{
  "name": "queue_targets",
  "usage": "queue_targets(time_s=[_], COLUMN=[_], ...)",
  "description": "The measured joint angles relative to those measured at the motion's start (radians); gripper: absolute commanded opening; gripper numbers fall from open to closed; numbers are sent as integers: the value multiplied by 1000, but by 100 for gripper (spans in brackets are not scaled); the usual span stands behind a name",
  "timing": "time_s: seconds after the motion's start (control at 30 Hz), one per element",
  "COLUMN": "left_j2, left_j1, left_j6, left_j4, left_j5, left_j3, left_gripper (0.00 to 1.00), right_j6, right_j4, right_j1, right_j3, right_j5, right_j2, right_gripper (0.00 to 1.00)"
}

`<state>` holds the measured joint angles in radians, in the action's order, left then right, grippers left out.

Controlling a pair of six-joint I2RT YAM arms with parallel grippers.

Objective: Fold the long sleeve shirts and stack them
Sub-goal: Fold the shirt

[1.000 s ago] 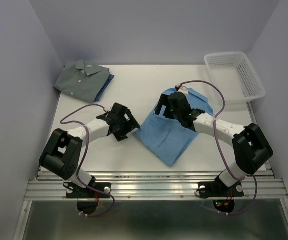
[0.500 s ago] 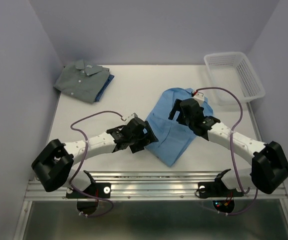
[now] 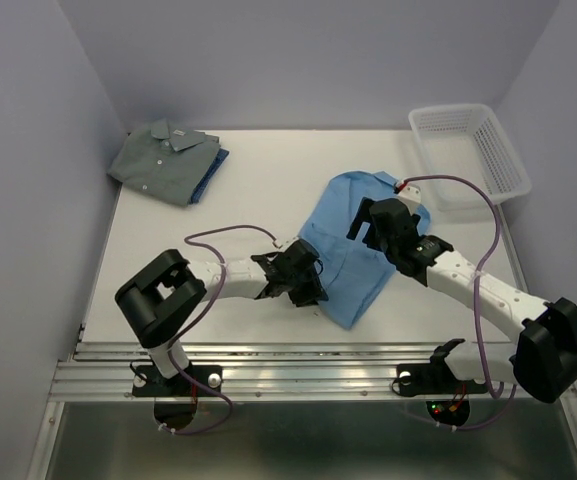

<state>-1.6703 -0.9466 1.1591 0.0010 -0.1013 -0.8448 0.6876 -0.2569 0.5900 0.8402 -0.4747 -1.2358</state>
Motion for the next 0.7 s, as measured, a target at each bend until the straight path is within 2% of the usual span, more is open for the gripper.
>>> queue_targets(time_s=[0.03,0.2,0.3,0.33,0.43,0.47,0.57,0.7], left_j2=[-10,34,132,166,250,274,328,372], left_j1=[2,32,72,84,110,117,145,188], left_j6=[5,16,21,15,-3,-14,-55,-99], left_j4=[-2,-59,-146,-185,-288,-330,-447,-553], left_j5=[3,33,64,80,113,116,119,113], left_j3=[-5,14,37,35,18,6,-40,-92], left_gripper=[0,0,0,0,0,0,0,0], right_j6=[-5,-68,-125,-146,-191,-206,-225,-240], right_j4=[-5,-19,-16,-8,31,48,88,127], right_j1=[0,0,0,0,0,0,2,30], right_j3=[0,0,0,0,1,3,27,106], right_j5=[1,49,122,162,263,320,459,559], right_j2=[-2,-2,-3,-8,-51,-75,-174,-348], right_gripper=[100,98,85,66,42,30,21,19])
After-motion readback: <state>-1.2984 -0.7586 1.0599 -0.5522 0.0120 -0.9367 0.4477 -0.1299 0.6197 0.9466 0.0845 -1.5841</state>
